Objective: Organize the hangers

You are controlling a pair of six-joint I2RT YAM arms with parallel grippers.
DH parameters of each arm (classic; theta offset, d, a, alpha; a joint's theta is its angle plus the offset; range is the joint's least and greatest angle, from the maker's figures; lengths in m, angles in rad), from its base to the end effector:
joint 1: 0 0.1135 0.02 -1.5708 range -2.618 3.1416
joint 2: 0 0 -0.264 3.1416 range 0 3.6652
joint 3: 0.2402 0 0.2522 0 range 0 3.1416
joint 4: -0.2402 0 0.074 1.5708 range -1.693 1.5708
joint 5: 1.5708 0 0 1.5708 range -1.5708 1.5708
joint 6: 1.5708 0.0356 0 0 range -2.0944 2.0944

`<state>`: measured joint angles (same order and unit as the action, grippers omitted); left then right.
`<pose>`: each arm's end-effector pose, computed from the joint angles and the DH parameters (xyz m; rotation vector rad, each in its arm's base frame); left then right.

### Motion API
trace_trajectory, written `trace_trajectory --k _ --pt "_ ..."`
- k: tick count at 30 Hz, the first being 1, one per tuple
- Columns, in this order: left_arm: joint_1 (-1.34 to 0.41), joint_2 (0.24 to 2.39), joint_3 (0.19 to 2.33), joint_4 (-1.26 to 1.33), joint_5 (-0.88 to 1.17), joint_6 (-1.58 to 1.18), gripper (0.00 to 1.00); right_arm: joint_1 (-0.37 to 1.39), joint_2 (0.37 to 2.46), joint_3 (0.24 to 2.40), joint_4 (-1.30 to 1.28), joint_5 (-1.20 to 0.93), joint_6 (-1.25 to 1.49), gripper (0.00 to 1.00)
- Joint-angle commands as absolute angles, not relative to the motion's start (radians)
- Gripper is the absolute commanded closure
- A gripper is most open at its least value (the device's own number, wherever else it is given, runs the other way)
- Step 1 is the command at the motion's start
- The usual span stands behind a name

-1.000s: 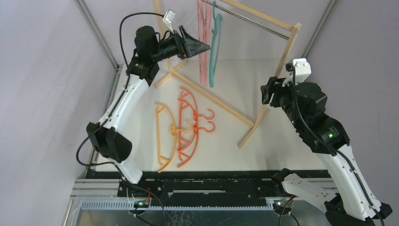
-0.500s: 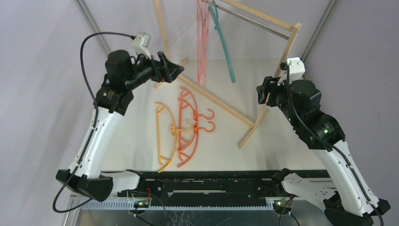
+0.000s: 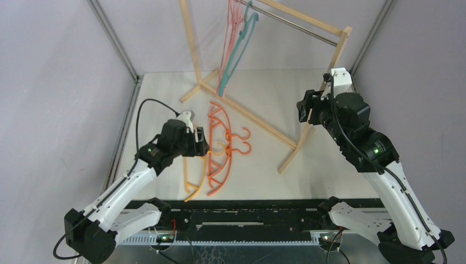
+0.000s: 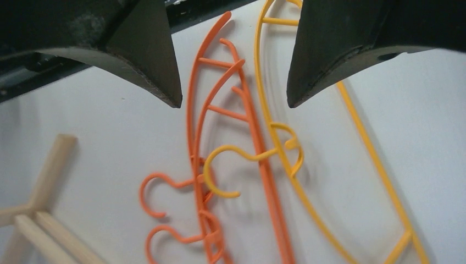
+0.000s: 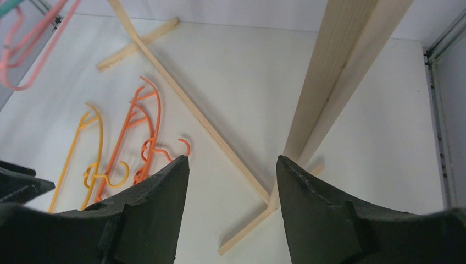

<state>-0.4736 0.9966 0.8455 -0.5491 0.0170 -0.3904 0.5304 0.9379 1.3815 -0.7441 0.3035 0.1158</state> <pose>0.1880 -0.0971 0.2870 0.1055 2.3133 -0.4688 0.1455 0.0730 0.4537 -0.1766 1.8520 0.1645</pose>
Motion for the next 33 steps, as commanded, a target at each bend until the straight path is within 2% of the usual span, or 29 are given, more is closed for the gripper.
trace_trajectory --k 1,7,17,20,26,33 --pt "-0.546 0.891 0.728 -0.520 -0.140 -0.516 0.27 0.526 0.940 1.375 -0.712 0.286 0.135 0.32" --pt "-0.627 0.881 0.569 -0.446 -0.189 -0.591 0.33 0.526 0.950 1.367 -0.718 0.265 0.144 0.32" --pt "-0.672 1.030 0.482 -0.271 -0.232 -0.617 0.37 0.526 0.946 1.361 -0.735 0.255 0.148 0.30" --pt "-0.678 1.062 0.463 -0.243 -0.233 -0.615 0.38 0.527 0.940 1.357 -0.735 0.261 0.147 0.24" --pt "-0.680 1.082 0.420 -0.210 -0.242 -0.618 0.40 0.526 0.939 1.349 -0.735 0.257 0.156 0.19" --pt "-0.680 1.069 0.390 -0.200 -0.242 -0.614 0.42 0.526 0.944 1.348 -0.733 0.257 0.169 0.03"
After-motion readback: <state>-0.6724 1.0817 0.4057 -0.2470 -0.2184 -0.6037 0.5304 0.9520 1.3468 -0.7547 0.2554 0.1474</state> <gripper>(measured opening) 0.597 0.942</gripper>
